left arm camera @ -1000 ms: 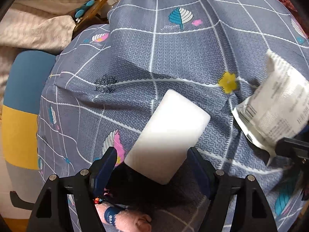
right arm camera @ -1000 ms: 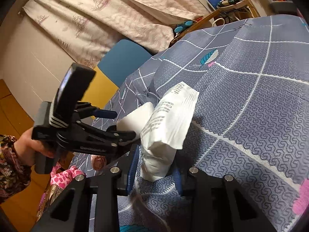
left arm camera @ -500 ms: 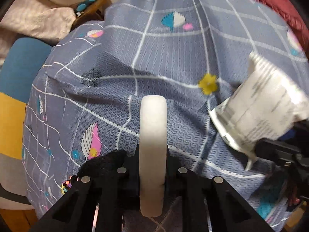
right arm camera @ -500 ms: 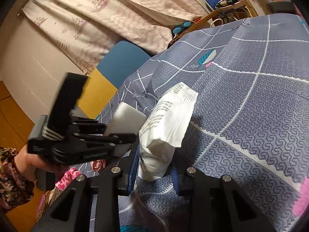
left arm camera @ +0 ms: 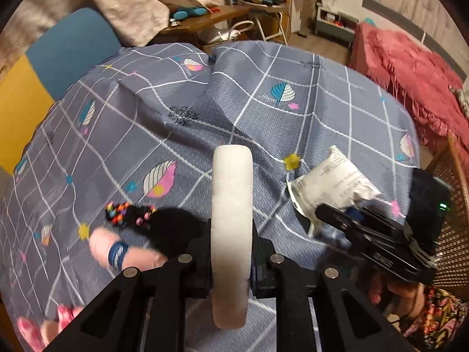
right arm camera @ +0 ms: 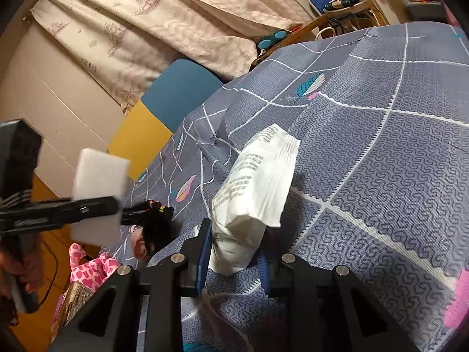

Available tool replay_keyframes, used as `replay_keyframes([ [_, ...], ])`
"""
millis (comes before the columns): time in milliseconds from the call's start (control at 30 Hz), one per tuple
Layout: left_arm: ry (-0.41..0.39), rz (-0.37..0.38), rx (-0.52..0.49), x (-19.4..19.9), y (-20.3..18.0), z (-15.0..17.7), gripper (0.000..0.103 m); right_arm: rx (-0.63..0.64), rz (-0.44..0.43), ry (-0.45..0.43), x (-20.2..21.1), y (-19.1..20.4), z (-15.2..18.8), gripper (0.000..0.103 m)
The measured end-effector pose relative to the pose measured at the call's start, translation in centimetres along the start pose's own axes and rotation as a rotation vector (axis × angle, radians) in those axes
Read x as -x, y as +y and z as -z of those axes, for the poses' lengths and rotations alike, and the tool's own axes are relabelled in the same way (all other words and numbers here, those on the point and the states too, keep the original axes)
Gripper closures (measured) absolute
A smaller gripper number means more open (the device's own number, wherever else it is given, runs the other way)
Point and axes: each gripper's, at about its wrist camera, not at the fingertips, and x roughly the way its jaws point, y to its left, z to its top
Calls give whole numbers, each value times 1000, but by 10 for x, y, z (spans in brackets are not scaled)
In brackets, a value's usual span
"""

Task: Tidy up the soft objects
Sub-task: 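Lift the foam block with the left tool while the right tool carries the packet toward the tray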

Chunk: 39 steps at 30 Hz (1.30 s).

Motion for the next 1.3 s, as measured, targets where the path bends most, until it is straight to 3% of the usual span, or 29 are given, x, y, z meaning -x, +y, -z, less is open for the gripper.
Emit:
replay_keyframes([
  [200, -74, 67, 95, 43, 5, 26, 86, 8, 22, 8, -2, 3, 0, 77],
  [367, -181, 26, 94, 91, -5, 55, 86, 18, 48, 19, -5, 5, -2, 77],
  [533, -289, 87, 147, 133, -9, 92, 86, 18, 61, 23, -6, 4, -2, 77],
  [800, -361, 211, 315, 169, 14, 151, 86, 19, 87, 44, -7, 6, -4, 76],
  [900, -357, 203, 348, 168, 22, 167, 86, 43, 119, 69, -9, 13, -5, 70],
  [967, -338, 197, 369, 163, 25, 175, 86, 59, 125, 81, -9, 19, -7, 56],
  [1033, -324, 203, 381, 157, 26, 180, 86, 66, 140, 62, -5, 24, -9, 31],
  [1067, -324, 203, 383, 155, 27, 181, 86, 53, 147, 45, -2, 24, -10, 29],
  [1200, -326, 215, 387, 153, 29, 175, 86, -116, 147, -4, 5, 5, -20, 33],
  [1267, -340, 239, 395, 156, 31, 169, 86, -187, 138, -24, 7, -6, -24, 46],
  [1300, -349, 245, 401, 159, 32, 167, 85, -208, 140, -21, 7, -10, -25, 57],
])
